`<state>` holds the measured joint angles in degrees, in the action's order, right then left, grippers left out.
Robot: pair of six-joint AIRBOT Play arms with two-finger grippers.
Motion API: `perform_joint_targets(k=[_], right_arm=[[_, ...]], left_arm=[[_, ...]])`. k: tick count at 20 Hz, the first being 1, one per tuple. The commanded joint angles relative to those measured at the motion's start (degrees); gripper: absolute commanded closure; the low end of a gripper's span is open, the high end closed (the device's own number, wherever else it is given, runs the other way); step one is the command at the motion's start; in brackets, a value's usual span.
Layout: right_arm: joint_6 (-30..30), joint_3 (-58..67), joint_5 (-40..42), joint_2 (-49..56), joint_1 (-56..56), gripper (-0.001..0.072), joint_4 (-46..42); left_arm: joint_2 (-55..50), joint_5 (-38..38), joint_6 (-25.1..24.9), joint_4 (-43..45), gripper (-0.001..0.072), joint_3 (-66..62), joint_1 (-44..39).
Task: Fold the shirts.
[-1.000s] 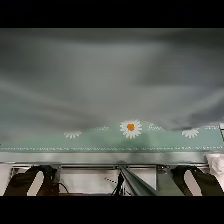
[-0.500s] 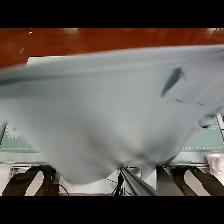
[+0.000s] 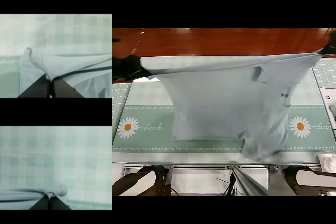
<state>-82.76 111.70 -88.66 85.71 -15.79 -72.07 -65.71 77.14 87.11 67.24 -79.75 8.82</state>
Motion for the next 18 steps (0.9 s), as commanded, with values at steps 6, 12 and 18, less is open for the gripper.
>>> perform_joint_targets(k=[6,12,18], right_arm=[[-1.0,0.1,21.0,16.1,2.8,0.0675,4.2],[-2.8,0.1,24.0,23.5,6.9,0.0675,-1.5],[-5.7,0.1,17.6,24.3,6.7,0.0675,-2.7]], left_arm=[[-18.6,-30.3,-4.2,-10.8,0.0687,0.7,-0.3],[-28.0,-31.1,-4.2,-10.8,0.0686,0.7,-0.6],[-30.2,-30.8,-4.2,-10.7,0.0687,0.7,-1.2]])
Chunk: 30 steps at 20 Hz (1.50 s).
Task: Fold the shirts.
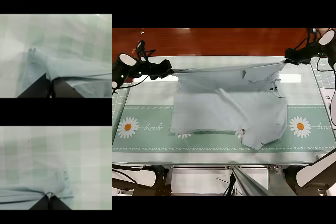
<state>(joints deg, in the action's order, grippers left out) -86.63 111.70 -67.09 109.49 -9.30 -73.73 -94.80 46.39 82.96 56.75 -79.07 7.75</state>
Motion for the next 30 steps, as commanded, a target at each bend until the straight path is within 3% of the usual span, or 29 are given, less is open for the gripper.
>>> perform_joint_targets(k=[1,6,8,9,10,11,12,16,18,20,23,25,26,30], right_arm=[[-1.9,0.1,-7.3,0.5,0.2,0.0674,-1.4],[-2.4,0.1,-19.2,0.5,0.2,0.0674,-1.9],[-2.8,0.1,-20.9,0.6,0.2,0.0674,-1.9],[-2.8,0.1,-21.1,0.6,0.2,0.0671,-1.9],[-2.6,0.1,-21.4,0.5,0.2,0.0607,-1.8],[-1.5,0.1,-22.4,0.5,0.2,0.0471,-1.9],[0.5,0.1,-24.3,0.4,0.0,0.0383,-1.9],[3.2,0.0,-35.8,-0.9,-2.2,0.0296,-14.6],[2.7,-1.8,-36.1,-3.1,-4.5,0.0294,-15.0],[3.0,-8.2,-33.7,-7.4,-7.0,0.0288,-14.3],[5.3,-24.0,-22.8,-17.2,-11.0,0.0267,-6.7],[10.1,-34.5,-15.6,-23.8,-13.8,0.0177,3.5],[12.1,-39.0,-13.3,-26.4,-14.9,0.0177,7.5],[14.5,-49.4,-10.3,-32.1,-16.7,0.0179,10.4]], left_arm=[[-1.1,1.3,0.0,-0.2,0.0687,-0.3,0.0],[-1.2,12.3,0.0,0.6,0.0685,-0.4,0.1],[-1.2,14.6,0.3,0.9,0.0643,-0.4,0.4],[-1.2,15.3,0.2,0.9,0.0556,-0.4,0.5],[-1.2,16.0,0.2,1.0,0.037,-0.4,0.7],[-1.1,17.3,0.2,1.1,0.0219,-0.4,0.9],[-0.9,19.0,0.2,1.1,0.0176,-0.4,1.4],[0.8,30.8,0.2,7.5,0.0176,-1.2,6.1],[2.5,37.2,-1.0,10.9,0.0176,-0.3,8.8],[6.2,38.0,-3.2,11.0,0.0176,4.8,11.8],[13.2,35.6,-7.2,10.1,0.0176,18.5,16.5],[16.2,37.7,-14.4,3.2,0.0176,27.8,20.0],[17.0,38.4,-17.0,0.3,0.0176,31.6,21.4],[17.1,35.1,-19.3,-0.7,0.0176,40.2,23.3]])
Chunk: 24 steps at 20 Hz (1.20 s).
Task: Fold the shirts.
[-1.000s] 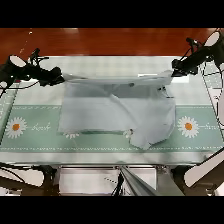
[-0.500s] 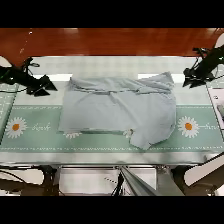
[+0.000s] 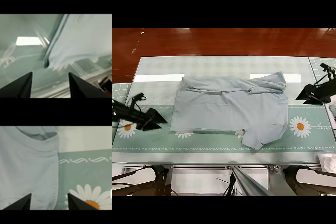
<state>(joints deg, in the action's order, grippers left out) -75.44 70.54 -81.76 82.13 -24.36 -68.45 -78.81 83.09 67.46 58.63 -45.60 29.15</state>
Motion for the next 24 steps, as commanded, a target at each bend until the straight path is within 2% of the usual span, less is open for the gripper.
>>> perform_joint_targets(k=[1,6,12,13,15,18,24], right_arm=[[3.7,-9.4,4.3,-5.4,-1.6,0.0179,5.1],[4.0,-11.5,4.7,-7.7,-1.6,0.0185,5.2],[4.0,-11.5,4.6,-9.3,-1.6,0.0185,7.0],[3.9,-11.5,4.6,-9.9,-1.6,0.0185,7.1],[4.0,-11.5,3.9,-11.3,-1.7,0.0185,6.0],[1.9,-13.6,2.3,-13.9,-2.3,0.0186,-1.2],[2.4,-36.5,5.8,-23.8,-3.7,0.0177,1.6]], left_arm=[[1.1,-3.0,-3.8,-2.9,0.0176,7.4,1.8],[0.2,-8.1,-3.8,-6.2,0.0176,7.6,1.0],[-2.4,-14.3,-3.8,-10.2,0.0192,7.5,-8.2],[-3.0,-15.0,-3.8,-10.7,0.0231,7.5,-9.9],[-4.1,-14.8,-3.8,-10.7,0.068,7.5,-11.7],[-4.2,-13.6,-3.8,-10.7,0.0686,7.5,-10.8],[-4.2,-12.7,-4.0,-10.7,0.0686,7.5,-8.8]])
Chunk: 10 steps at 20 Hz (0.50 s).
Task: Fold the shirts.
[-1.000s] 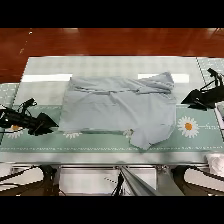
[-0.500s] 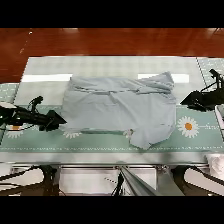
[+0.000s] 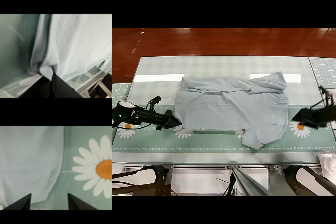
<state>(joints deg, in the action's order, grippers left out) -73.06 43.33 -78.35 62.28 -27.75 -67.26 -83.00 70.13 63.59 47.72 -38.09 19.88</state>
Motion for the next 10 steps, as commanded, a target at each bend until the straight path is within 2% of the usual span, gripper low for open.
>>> perform_joint_targets(k=[1,6,8,10], right_arm=[[0.3,-11.8,3.8,-4.7,-0.3,0.0177,1.6],[0.3,-17.2,12.5,-4.9,-0.2,0.0188,11.2],[-1.3,-19.1,17.1,-4.9,1.3,0.0261,12.5],[-6.0,-20.9,22.1,-4.9,5.2,0.0291,12.5]], left_arm=[[0.0,0.5,-0.2,0.2,0.0686,0.0,0.5],[0.0,1.0,-0.6,0.2,0.0686,0.0,0.5],[0.0,1.0,-1.0,0.2,0.0686,0.0,0.5],[0.0,1.0,-1.5,0.2,0.0686,0.0,0.5]])
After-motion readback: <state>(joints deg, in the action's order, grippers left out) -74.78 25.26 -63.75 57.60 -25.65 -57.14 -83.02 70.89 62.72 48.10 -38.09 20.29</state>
